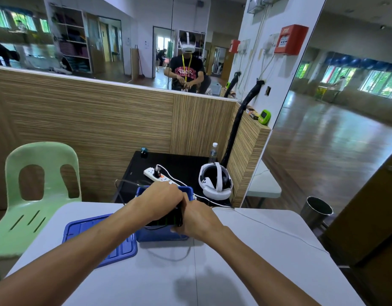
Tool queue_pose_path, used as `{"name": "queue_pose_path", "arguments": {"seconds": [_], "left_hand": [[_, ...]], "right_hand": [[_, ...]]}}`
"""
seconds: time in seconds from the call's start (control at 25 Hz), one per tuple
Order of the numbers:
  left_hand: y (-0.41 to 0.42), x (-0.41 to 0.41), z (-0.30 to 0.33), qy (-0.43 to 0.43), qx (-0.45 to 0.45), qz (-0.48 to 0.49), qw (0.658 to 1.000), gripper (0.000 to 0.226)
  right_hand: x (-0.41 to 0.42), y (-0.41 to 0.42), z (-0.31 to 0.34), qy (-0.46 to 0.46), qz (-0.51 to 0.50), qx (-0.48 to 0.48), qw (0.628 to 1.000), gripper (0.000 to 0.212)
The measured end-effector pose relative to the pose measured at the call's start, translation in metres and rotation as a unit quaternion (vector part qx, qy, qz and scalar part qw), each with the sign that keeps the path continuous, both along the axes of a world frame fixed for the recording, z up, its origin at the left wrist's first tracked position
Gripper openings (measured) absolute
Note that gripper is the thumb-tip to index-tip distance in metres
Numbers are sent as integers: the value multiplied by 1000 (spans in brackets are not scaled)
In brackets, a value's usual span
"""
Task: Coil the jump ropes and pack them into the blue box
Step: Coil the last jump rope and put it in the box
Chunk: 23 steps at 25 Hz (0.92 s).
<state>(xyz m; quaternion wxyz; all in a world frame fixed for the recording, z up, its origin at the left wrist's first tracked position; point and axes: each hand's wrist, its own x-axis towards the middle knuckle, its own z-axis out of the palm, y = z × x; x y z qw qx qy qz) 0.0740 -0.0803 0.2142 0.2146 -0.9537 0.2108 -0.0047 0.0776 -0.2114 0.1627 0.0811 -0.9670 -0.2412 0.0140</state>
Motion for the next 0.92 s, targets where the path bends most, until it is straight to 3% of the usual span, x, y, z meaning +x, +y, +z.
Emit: {"name": "queue_pose_path", "arguments": {"seconds": [0.12,0.24,0.36,0.44,0.56,0.68,0.76,0.8,0.92], "left_hand": [[-7,-5,1,18,-10,3,1000,25],[-15,-17,-6,-4,-95,33,995,48],[-24,-29,-17,-146,-222,23,964,48],[-23,-35,-26,-181,-401,56,896,30],[-29,-40,-37,-62,-699,127,701,9],[-37,-43,-31,46,-796,164,581,15],[-36,-36,-24,146,-819,149,535,38],[-34,-32,-21,183,-818,138,528,49],[-31,-25,-15,185,-811,102,545,60]], "right_hand": [[6,3,-6,12,-23,13,1000,63],[16,-6,-5,-12,-38,85,996,61],[30,-11,7,-68,-32,118,990,52],[37,-13,15,-108,-31,91,989,59],[43,-18,24,-135,-36,63,988,61],[50,-24,35,-178,-47,63,981,60],[50,-23,40,-199,-30,59,978,57],[49,-22,41,-209,-22,63,976,56],[49,-23,43,-220,-18,68,973,58]]}}
